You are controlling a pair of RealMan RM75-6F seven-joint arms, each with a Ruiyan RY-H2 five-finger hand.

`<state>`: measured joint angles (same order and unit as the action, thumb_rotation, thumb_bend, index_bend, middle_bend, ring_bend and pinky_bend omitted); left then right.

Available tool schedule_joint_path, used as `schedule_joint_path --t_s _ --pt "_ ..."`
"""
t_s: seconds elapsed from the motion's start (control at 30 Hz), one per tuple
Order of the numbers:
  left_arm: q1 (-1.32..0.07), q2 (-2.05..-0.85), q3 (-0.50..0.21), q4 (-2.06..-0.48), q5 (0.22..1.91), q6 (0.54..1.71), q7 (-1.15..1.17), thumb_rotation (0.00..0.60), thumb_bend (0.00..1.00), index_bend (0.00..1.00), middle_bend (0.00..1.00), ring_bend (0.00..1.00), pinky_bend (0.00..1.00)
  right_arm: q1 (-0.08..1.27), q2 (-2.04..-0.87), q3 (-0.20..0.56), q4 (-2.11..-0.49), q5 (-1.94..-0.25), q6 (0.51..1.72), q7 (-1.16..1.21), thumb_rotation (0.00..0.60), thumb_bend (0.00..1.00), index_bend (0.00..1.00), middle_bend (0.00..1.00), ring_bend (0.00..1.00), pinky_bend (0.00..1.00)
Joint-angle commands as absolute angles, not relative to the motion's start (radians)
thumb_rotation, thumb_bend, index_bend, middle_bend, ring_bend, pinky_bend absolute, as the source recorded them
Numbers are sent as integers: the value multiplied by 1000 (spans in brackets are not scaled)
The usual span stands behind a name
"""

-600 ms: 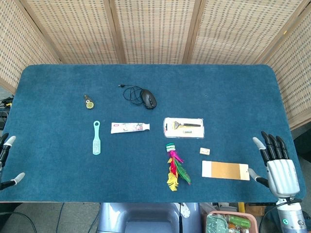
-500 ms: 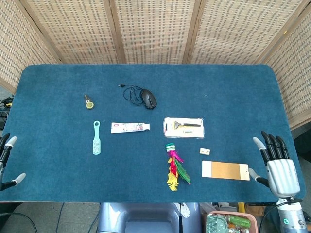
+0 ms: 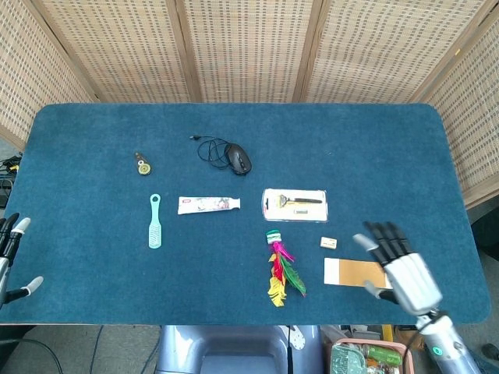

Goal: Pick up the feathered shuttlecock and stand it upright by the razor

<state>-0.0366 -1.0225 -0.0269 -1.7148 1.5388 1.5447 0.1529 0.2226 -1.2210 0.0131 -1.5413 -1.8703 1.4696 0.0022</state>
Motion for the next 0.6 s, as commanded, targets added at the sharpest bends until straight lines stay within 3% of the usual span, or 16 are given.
schedule_joint_path --t_s 0.03,0.13,0.33,0.6 --pt "-41 -1026 -33 -1718 1523 1536 162 600 0 0 0 0 0 336 -1283 -21 -1428 -1973 1380 96 600 0 247 0 0 0" --pt "-44 -1029 -35 -1719 1513 1526 169 600 0 0 0 0 0 395 -1329 -28 -1360 -2020 1348 126 600 25 302 0 0 0" --pt "-52 -1036 -40 -1721 1494 1511 188 600 0 0 0 0 0 477 -1433 -26 -1237 -2057 1314 151 600 197 358 39 0 0" --pt "-55 -1037 -44 -1719 1480 1505 191 600 0 0 0 0 0 533 -1535 -30 -1133 -2054 1301 154 600 232 364 47 0 7"
